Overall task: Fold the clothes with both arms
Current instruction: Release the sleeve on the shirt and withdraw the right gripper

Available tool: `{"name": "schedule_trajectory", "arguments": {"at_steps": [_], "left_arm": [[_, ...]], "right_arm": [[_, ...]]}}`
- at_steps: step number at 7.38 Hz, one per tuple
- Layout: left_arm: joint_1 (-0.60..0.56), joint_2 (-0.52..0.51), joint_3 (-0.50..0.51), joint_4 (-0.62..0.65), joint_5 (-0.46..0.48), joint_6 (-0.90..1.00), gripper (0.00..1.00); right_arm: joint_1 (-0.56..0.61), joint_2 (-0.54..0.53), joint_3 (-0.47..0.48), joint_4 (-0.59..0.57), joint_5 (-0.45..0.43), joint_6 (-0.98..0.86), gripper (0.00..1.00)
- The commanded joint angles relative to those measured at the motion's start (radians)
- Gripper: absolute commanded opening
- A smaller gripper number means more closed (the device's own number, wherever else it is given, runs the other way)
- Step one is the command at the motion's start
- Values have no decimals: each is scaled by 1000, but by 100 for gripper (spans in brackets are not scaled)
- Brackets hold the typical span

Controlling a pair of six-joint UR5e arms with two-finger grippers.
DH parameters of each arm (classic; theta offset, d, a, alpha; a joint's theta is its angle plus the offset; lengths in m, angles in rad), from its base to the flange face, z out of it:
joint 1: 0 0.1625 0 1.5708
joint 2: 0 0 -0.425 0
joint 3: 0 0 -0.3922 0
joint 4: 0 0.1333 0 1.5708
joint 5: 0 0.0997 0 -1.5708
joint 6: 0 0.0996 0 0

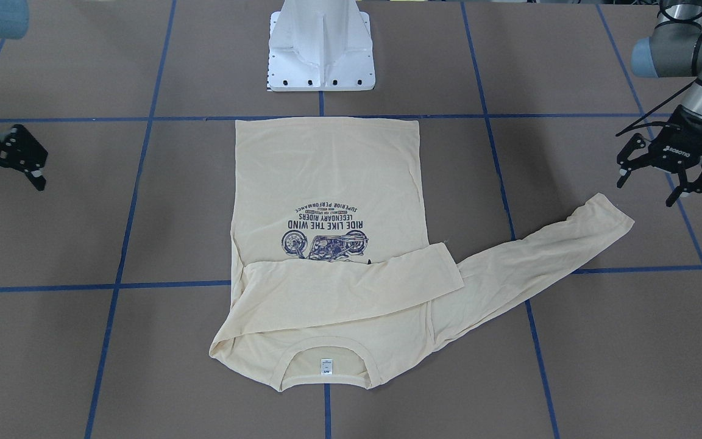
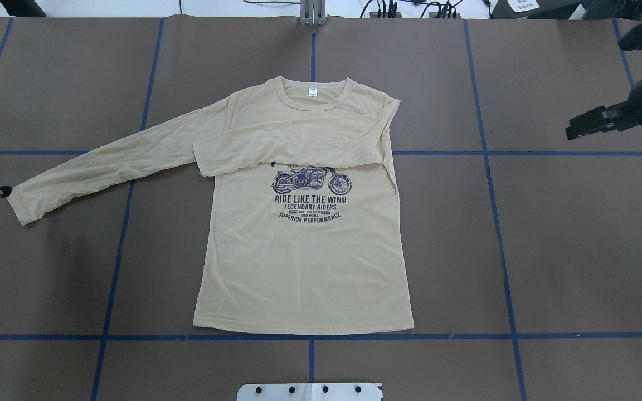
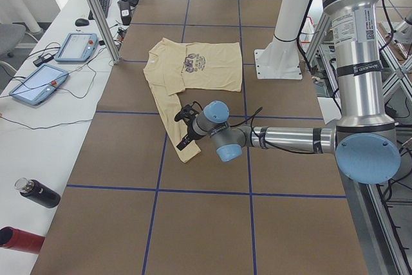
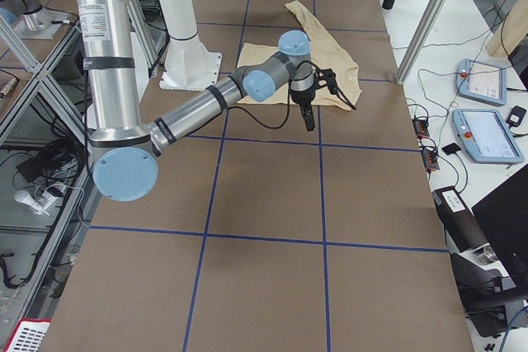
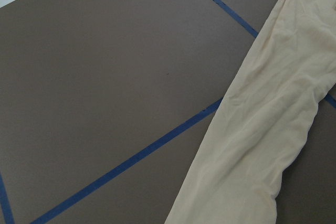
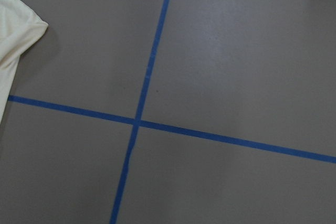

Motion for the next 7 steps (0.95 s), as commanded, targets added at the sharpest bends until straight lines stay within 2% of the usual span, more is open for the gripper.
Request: {"name": "schedule_trajectory", "arguments": {"at_steps": [1, 4, 7], "left_arm": [[103, 14, 2, -2, 49, -47, 97], [157, 39, 9, -3, 62, -43, 79], [158, 31, 25, -2, 87, -41, 75]], "right_arm": [[45, -98, 0, 88, 43, -37, 100], [45, -95, 0, 90, 41, -37, 100], [45, -86, -1, 88, 40, -34, 100]]}}
